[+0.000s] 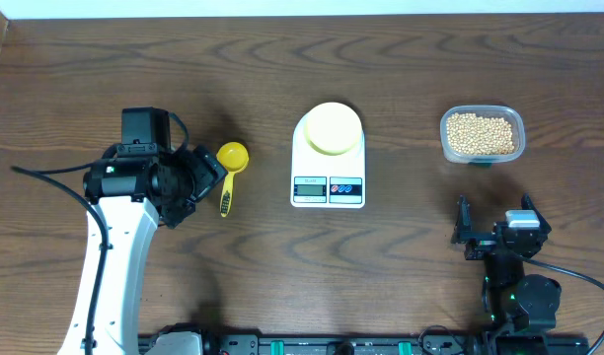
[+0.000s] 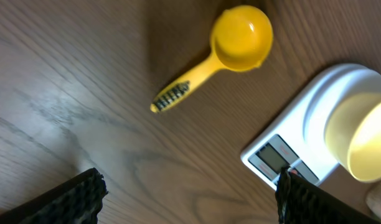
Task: Scoop item into bowl and weigh 50g on scale
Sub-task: 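Lower the left gripper onto the yellow scoop handle and close it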
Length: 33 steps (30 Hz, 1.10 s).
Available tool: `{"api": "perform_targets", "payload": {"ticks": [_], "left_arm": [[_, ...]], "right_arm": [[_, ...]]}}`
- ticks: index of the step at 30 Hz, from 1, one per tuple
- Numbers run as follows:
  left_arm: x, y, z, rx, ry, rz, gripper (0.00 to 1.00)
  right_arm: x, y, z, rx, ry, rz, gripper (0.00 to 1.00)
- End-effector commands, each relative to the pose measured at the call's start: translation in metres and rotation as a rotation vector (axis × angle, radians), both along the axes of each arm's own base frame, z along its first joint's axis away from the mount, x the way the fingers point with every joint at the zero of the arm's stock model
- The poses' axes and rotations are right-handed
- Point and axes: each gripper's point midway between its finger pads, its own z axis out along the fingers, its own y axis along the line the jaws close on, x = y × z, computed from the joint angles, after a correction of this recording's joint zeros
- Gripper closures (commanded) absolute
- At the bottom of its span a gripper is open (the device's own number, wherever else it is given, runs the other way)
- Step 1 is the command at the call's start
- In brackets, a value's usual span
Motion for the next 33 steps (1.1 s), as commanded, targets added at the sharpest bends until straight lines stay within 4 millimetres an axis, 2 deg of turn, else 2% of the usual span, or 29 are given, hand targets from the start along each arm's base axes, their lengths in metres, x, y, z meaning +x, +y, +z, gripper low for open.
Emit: {"api": "perform_targets", "payload": {"ticks": [1,10,18,21,29,33], "left_arm": [[0.003,0.009,-0.001,0.077,0.001,-0.063,0.11],[-0.014,0.009,-0.018,0.153,0.089,-0.371,0.11],[-0.009,0.01,-0.036,0.174,0.127,-0.509,0.11],[-0.004,0.01,-0.05,0.178,0.142,-0.565,0.12],[0.021,0.011,-0.081,0.174,0.154,-0.569,0.12],[0.029,0.011,-0.095,0.167,0.159,-0.571,0.2]], "right_arm": [[0.0,-0.001,-0.001,-0.009,0.001,-0.001,0.01],[0.0,-0.001,-0.001,-0.009,0.001,-0.001,0.01],[0.0,-0.001,-0.001,-0.009,0.001,-0.001,0.01],[0.0,-0.001,-0.001,-0.009,0.001,-0.001,0.01],[0.0,-0.001,-0.001,-0.009,0.001,-0.001,0.01],[0.0,-0.001,-0.001,-0.009,0.001,-0.001,0.01]]}}
